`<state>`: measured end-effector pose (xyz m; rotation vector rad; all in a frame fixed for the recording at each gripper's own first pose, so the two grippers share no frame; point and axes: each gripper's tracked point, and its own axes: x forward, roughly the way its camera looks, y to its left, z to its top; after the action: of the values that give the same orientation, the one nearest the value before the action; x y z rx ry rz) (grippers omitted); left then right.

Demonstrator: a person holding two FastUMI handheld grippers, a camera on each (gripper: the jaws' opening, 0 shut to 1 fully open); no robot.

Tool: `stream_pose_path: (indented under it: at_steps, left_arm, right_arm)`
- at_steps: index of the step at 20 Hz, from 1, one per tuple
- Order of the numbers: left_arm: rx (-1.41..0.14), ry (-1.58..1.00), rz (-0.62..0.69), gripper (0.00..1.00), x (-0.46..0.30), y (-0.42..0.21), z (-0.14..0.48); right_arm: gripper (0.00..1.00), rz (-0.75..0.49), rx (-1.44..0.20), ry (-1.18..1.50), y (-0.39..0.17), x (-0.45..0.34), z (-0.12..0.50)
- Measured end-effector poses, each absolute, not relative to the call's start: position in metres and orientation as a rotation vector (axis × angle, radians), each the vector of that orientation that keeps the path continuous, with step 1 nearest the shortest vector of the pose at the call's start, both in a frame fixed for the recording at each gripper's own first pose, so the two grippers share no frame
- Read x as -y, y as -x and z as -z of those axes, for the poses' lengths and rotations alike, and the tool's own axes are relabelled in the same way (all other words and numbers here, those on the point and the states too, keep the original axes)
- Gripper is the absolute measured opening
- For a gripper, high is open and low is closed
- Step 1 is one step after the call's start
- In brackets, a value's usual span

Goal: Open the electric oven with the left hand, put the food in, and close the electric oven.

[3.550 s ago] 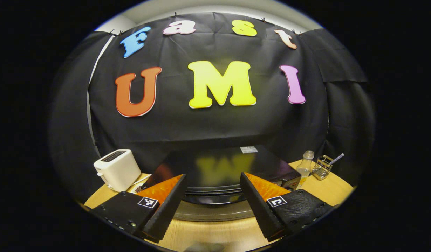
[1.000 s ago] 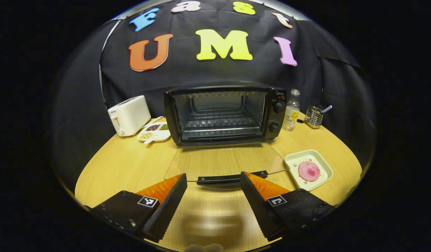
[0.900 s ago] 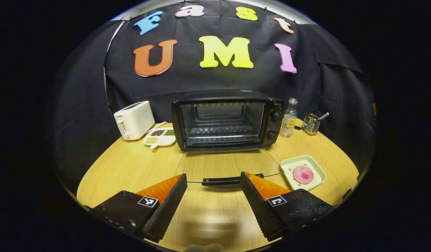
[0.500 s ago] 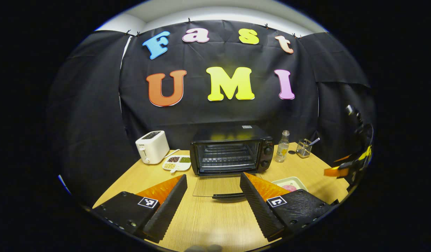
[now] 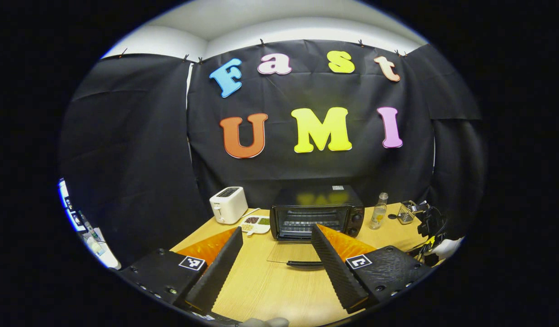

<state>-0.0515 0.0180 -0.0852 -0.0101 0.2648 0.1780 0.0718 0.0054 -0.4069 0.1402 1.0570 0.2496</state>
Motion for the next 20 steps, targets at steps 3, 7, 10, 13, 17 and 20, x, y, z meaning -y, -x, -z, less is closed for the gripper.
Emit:
stream_pose_path:
  at_steps: [3, 7, 10, 13, 17, 20]
  left_arm:
    - [-0.281, 0.010, -0.223, 0.96, -0.014, 0.055, 0.084]
    - [-0.299, 0.012, -0.274, 0.96, -0.009, 0.057, 0.081]
    - [-0.294, 0.011, -0.303, 0.96, -0.004, 0.059, 0.078]
    - [-0.295, 0.015, -0.327, 0.97, 0.002, 0.060, 0.074]
    - [-0.281, 0.009, -0.329, 0.96, 0.005, 0.061, 0.066]
    - [-0.262, -0.006, -0.305, 0.96, 0.004, 0.053, 0.061]
  right_arm:
    - [0.29, -0.277, -1.079, -0.133, -0.082, -0.010, 0.414]
    - [0.13, -0.290, -1.124, -0.036, -0.082, -0.008, 0.416]
    - [0.10, -0.324, -1.143, 0.002, -0.084, -0.011, 0.416]
    - [0.07, -0.358, -1.165, -0.056, -0.087, -0.014, 0.417]
    - [0.02, -0.384, -1.198, -0.220, -0.088, -0.014, 0.416]
    - [0.04, -0.422, -1.209, -0.359, -0.082, -0.018, 0.413]
